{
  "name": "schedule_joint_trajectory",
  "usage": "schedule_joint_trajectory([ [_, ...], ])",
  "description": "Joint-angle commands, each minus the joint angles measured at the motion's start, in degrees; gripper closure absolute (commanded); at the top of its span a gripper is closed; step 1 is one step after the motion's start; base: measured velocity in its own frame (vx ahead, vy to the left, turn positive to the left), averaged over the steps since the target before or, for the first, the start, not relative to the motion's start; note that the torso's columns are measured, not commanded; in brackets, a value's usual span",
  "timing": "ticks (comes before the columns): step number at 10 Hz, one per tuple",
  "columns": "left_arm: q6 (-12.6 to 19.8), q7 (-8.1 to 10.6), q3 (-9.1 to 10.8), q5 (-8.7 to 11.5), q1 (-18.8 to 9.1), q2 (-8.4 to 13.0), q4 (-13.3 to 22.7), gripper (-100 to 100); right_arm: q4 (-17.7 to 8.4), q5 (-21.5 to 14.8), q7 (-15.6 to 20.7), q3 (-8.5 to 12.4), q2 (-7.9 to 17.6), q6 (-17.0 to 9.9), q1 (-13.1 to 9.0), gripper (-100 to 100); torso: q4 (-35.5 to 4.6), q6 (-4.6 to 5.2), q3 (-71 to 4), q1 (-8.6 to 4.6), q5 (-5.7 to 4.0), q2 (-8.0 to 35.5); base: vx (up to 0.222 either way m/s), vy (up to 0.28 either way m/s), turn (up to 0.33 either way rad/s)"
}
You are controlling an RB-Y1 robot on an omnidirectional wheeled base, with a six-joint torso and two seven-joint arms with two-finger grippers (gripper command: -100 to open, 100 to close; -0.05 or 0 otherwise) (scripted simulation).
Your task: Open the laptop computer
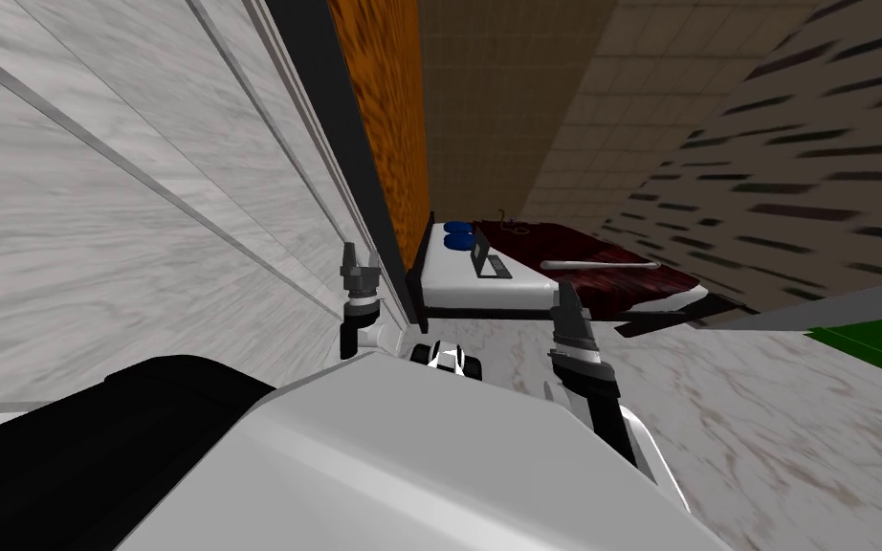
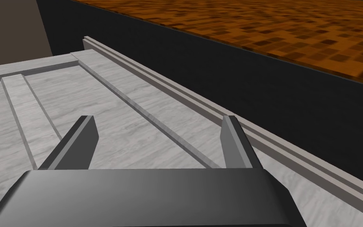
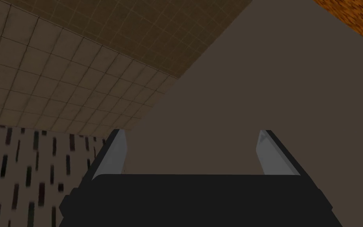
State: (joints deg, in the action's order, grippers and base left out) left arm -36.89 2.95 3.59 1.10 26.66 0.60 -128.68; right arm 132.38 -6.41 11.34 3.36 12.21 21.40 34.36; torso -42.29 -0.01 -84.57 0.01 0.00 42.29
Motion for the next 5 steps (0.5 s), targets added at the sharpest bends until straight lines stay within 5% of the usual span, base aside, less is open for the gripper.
schedule_joint_trajectory([
  [1, 0.00, 0.00, 0.00, 0.00, 0.00, 0.00, 0.00, 0, -0.94, -4.34, 1.22, 0.79, 4.92, -4.41, 1.33, -100, 0.01, 0.00, -0.02, -0.01, 0.00, -0.04, 0.033, 0.007, 0.094],
  [5, 0.00, 0.00, 0.00, 0.00, 0.00, 0.00, 0.00, 0, -1.44, -8.69, 2.10, 1.52, 8.95, -9.04, 2.59, -100, 0.00, 0.00, 0.00, -0.01, 0.00, 0.00, 0.024, 0.005, 0.079],
])
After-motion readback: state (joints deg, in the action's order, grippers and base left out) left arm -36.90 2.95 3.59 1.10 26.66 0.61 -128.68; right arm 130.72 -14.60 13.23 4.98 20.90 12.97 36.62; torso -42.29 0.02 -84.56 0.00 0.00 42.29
